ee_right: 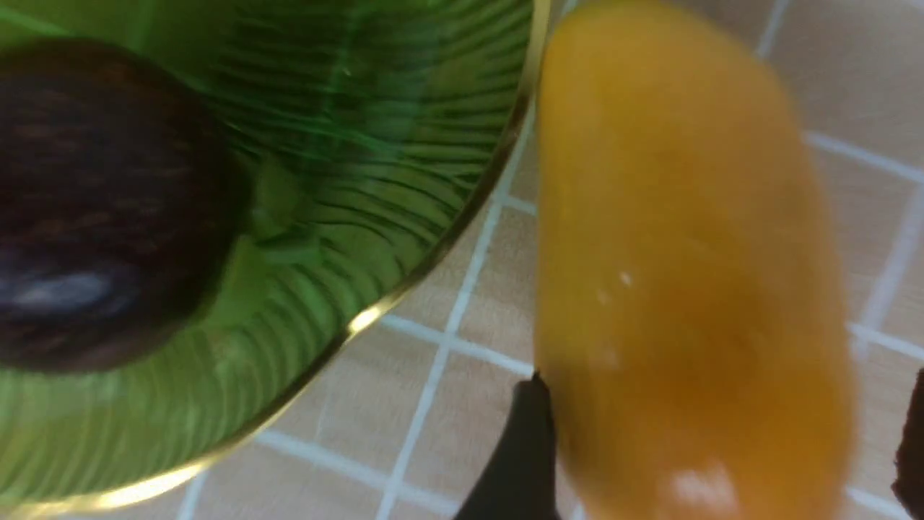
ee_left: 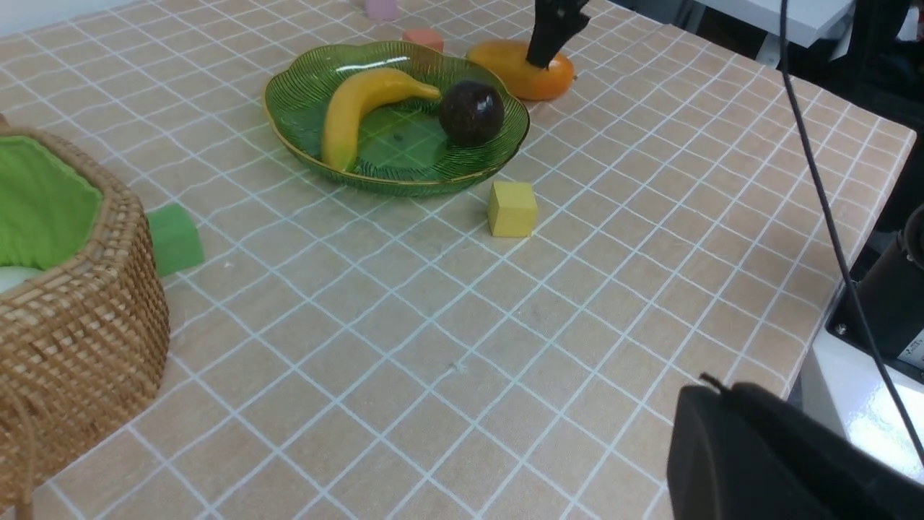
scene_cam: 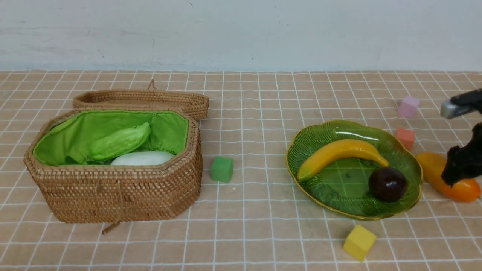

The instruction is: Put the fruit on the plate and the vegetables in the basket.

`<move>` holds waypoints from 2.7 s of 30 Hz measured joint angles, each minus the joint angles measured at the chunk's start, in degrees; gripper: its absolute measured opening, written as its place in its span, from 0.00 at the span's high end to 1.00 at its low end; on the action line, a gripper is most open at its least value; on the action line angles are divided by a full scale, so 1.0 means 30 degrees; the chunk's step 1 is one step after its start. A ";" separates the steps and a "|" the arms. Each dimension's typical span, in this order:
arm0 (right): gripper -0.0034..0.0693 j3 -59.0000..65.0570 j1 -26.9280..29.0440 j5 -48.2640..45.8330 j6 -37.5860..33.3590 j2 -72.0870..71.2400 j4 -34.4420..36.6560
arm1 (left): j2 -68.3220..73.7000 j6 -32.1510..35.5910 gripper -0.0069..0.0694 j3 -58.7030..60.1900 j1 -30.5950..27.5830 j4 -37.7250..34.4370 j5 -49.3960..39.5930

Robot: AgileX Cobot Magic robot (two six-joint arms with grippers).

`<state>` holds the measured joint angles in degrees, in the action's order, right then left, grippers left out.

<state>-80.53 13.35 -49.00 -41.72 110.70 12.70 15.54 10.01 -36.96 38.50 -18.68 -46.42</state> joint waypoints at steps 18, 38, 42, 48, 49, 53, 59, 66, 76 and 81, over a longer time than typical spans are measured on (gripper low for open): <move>0.20 -0.0021 0.0000 0.0906 0.5532 0.0290 -0.1381 | 0.0000 0.0000 0.92 0.0000 0.0000 0.0022 0.0000; 0.03 -0.0152 -0.8696 -0.0044 1.2278 -0.2513 -0.0517 | 0.0000 0.0000 0.91 0.0000 0.0000 0.0942 0.0203; 0.03 -0.0152 -0.8810 -0.0013 1.3231 -0.2756 -0.1344 | 0.0000 0.0000 0.91 0.0000 0.0000 0.1531 0.0203; 0.21 0.0004 -0.8810 -0.2558 1.3065 -0.6380 -0.1392 | -0.0817 -0.0173 0.92 0.0439 0.0000 0.1514 0.1859; 0.26 0.0202 -0.8810 -0.3138 1.3043 -0.7212 -0.1392 | -0.1194 -0.0309 0.93 0.0713 0.0000 0.1408 0.2363; 0.56 0.3116 -0.8810 -0.4191 1.3026 -1.2661 -0.1153 | -0.3717 -0.1234 0.93 0.3290 0.0000 0.0830 0.5267; 0.89 0.9291 -0.8810 -0.4325 1.4583 -2.0807 -0.0507 | -0.5378 -0.1826 0.93 0.7048 0.0000 -0.0136 0.8716; 0.94 1.3492 -0.8810 -0.4118 1.6132 -2.7030 -0.0313 | -0.5383 -0.1891 0.93 0.9165 0.0000 -0.0282 0.9444; 0.86 1.8088 -0.8810 -0.0765 1.6651 -3.2252 -0.0303 | -0.5383 -0.1939 0.93 1.1050 0.0000 -0.0296 0.8979; 0.84 1.8334 -0.8810 -0.0430 1.6651 -3.2645 -0.0303 | -0.5383 -0.1939 0.93 1.1093 0.0000 -0.0296 0.8525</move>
<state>-25.53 -13.08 -50.29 8.24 12.77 11.79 -0.61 4.20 -3.68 38.50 -19.57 -20.85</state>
